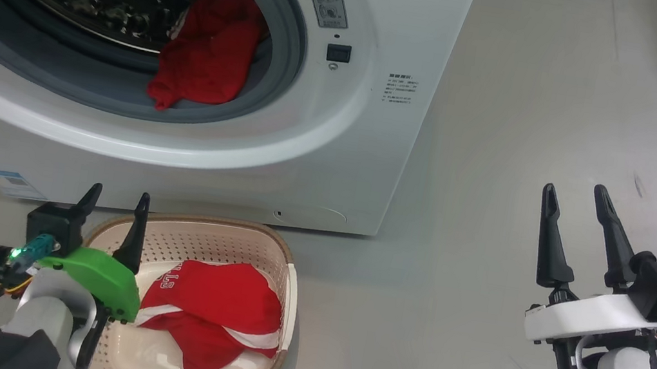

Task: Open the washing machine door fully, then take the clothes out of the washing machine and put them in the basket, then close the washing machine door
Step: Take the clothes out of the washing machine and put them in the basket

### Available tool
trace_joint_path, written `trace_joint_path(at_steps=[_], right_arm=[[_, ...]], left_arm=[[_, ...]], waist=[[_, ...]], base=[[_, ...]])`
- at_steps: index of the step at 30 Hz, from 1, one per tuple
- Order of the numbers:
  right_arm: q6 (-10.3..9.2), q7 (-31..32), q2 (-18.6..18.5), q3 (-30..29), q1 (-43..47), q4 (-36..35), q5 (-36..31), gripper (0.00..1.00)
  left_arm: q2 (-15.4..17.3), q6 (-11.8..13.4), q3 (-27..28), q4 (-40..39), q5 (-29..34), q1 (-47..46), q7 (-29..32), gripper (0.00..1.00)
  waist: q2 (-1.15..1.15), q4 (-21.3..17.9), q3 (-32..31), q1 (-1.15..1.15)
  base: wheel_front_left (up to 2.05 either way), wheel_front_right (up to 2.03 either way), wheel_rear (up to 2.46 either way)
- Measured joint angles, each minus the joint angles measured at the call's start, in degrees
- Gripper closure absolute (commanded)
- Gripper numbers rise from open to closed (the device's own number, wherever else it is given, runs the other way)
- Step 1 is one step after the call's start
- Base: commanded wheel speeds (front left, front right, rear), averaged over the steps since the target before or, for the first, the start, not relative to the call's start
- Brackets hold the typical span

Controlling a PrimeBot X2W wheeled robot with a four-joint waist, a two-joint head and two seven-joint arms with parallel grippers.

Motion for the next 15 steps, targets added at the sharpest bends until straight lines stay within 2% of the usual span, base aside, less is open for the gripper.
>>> trace_joint_path(at_steps=[5, 15], right_arm=[[0.00, 0.0, 0.0, 0.6, 2.0, 0.1, 0.0, 0.00], [-0.01, 0.0, 0.0, 1.8, 5.0, -0.4, 0.3, 0.00]], left_arm=[[-0.1, 0.0, 2.7, -5.8, -1.1, 3.1, 0.0, 0.00], [0.0, 0.0, 4.6, -15.3, -1.0, 9.6, 0.0, 0.00]], waist=[[0.00, 1.5, -3.1, 0.00], [0.00, 2.8, -8.3, 0.00]], base=[[0.00, 0.00, 0.00], [0.00, 0.00, 0.00]])
